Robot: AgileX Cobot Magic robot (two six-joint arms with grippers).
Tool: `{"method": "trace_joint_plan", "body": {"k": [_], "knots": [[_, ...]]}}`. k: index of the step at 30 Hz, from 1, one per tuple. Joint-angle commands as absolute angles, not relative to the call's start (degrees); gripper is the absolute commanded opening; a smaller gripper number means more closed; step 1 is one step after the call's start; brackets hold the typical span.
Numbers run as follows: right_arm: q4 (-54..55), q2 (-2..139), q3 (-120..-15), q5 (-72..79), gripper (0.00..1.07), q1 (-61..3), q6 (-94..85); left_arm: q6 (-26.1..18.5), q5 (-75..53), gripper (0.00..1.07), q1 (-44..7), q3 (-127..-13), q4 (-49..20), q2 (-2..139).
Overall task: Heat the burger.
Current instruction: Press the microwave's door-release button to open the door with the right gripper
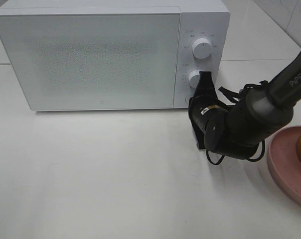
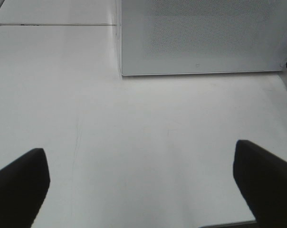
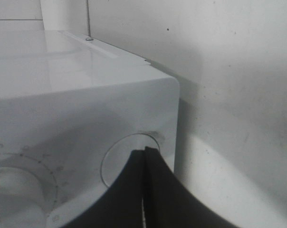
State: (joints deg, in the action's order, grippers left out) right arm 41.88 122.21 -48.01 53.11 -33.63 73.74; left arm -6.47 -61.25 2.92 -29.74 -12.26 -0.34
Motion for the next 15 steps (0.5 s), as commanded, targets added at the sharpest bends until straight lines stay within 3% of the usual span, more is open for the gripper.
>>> {"method": "trace_joint_plan", "body": {"k": [1,15], "knots": [[41.20,122.61,-49.10,53.51,0.00,-33.29,74.03,-6.36,-61.36,0.98,3.09,-29.62,-12.32,-0.63],[40.05,123.30,-50.94,54.37,0.00,-32.03,73.74,-6.36,-61.36,0.98,3.09,-29.62,-12.32,-0.63]]}}
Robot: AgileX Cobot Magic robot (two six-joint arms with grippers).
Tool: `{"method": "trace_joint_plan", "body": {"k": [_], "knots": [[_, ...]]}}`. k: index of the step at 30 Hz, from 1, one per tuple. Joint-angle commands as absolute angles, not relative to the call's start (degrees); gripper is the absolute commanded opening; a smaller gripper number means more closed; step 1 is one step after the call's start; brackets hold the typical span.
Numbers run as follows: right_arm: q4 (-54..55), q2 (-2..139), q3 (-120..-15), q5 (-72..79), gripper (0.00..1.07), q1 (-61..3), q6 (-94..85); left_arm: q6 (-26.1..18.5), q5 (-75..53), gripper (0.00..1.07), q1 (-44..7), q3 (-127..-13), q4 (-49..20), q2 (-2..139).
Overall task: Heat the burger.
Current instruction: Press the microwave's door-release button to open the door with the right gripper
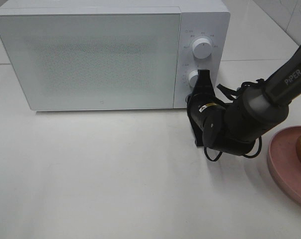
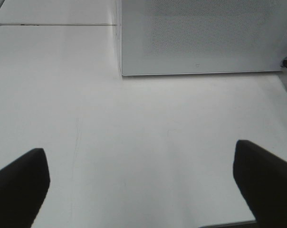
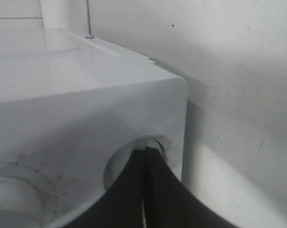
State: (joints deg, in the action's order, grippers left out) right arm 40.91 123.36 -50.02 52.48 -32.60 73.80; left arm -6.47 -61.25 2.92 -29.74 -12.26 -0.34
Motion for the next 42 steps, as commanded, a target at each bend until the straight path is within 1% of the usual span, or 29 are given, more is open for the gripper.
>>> {"method": "trace_joint_plan", "body": {"k": [1,16,24,35,42], "knots": [[40.05,123.30,-50.94,54.37,0.00,-32.03,73.74,-6.36,-61.36,0.98,3.09,-29.62,-12.32,-0.63],[39.88,123.30,-54.66,64.40,0.00,-31.40,74.14,-6.36,-61.36,0.98,3.09,-29.62,-12.32,-0.63],[39.71,125.99,-57.93,65.15,0.00,-31.34,75.29,-6.36,-61.36,0.98,3.09,-29.62,-12.32,-0.63],[39.53,126.11,-57.87,66.29,0.00,-31.34,74.14,-6.36,-61.36,0.98,3.09,-29.62,-12.32,-0.63],[39.53,125.36,-56.67,63.25,0.00,-31.51,74.14,-6.36,-61.36,0.98,3.09,-29.62,-12.32,-0.63]]}}
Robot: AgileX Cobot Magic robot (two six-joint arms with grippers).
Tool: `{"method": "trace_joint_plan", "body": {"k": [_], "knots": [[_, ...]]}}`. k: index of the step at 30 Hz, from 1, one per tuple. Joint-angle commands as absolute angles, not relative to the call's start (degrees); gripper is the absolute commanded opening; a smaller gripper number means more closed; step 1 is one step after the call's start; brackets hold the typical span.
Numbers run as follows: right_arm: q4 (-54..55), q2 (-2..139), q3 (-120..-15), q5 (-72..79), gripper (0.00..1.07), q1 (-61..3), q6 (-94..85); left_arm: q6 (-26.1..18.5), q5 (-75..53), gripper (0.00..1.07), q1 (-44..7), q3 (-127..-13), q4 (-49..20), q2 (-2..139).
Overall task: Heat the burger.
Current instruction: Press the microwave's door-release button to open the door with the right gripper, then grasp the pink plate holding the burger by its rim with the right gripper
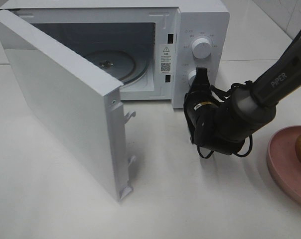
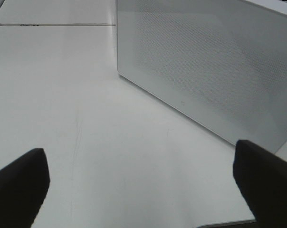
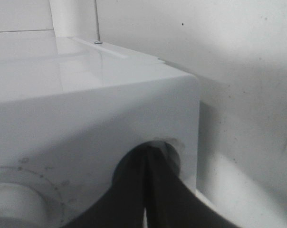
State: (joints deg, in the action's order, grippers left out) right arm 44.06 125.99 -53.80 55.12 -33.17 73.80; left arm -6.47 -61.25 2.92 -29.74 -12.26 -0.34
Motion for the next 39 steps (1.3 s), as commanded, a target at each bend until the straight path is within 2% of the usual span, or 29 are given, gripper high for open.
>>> {"method": "trace_joint_plan", "body": {"k": [1,21,39], "knots": [[39.53,124.85,-55.81,63.25,0.00,-31.51,74.14,-6.36,-61.36,0.98,3.09,-29.62,-12.32,-0.63],[39.19,120.21,-49.85,50.25,0.00,-32.20,72.25,-6.36,-61.36,0.98,3.09,-29.62,-12.32,-0.63],[39.82,109.89,-42.23,38.85,0.01,-32.03,58.21,-6.36,-61.36,0.98,3.09,-29.62,-12.32,-0.63]]}}
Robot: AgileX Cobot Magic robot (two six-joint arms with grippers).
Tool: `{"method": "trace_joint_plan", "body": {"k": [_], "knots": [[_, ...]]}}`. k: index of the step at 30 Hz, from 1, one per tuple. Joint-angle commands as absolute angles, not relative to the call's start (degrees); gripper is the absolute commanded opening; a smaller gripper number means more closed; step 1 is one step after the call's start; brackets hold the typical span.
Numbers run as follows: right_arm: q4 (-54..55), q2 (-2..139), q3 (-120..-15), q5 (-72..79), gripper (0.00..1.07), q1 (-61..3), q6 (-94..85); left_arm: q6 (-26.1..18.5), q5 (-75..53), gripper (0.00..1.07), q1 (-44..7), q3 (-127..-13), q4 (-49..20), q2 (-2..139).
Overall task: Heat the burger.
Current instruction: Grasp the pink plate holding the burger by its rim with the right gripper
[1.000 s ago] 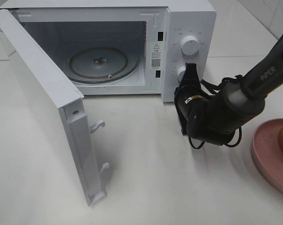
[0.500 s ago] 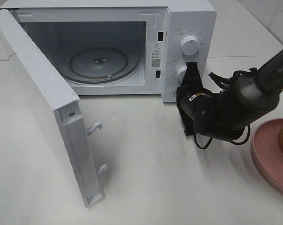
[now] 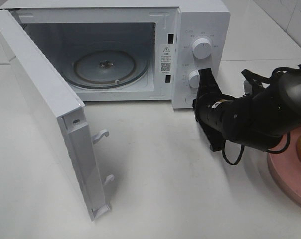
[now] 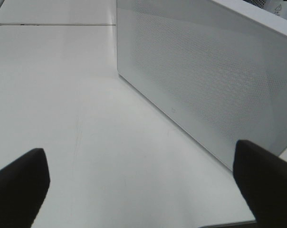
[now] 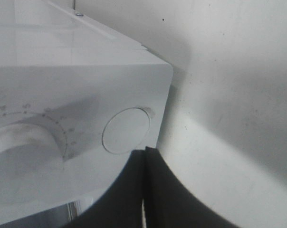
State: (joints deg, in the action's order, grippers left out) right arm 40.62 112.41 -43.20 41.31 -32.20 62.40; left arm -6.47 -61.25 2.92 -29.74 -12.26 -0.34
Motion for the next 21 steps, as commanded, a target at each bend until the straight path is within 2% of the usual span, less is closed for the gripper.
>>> {"method": "trace_joint_plan", "body": {"k": [1,17,21], "knots": [[39.82,109.89,-42.23,38.85,0.01,-32.03,58.21,-6.36,-61.36,0.98,3.09,-29.62,-12.32,-0.63],[39.42,97.57,-41.14,14.44,0.03,-32.03,18.16,-6.36,-61.36,0.98,3.09,-29.62,-12.32,-0.63],[36.50,94.88,-41.25,5.96,0.04,-32.03,7.62,-6.36,-61.36,0.98,3.09,-29.62,-12.32,-0.63]]}}
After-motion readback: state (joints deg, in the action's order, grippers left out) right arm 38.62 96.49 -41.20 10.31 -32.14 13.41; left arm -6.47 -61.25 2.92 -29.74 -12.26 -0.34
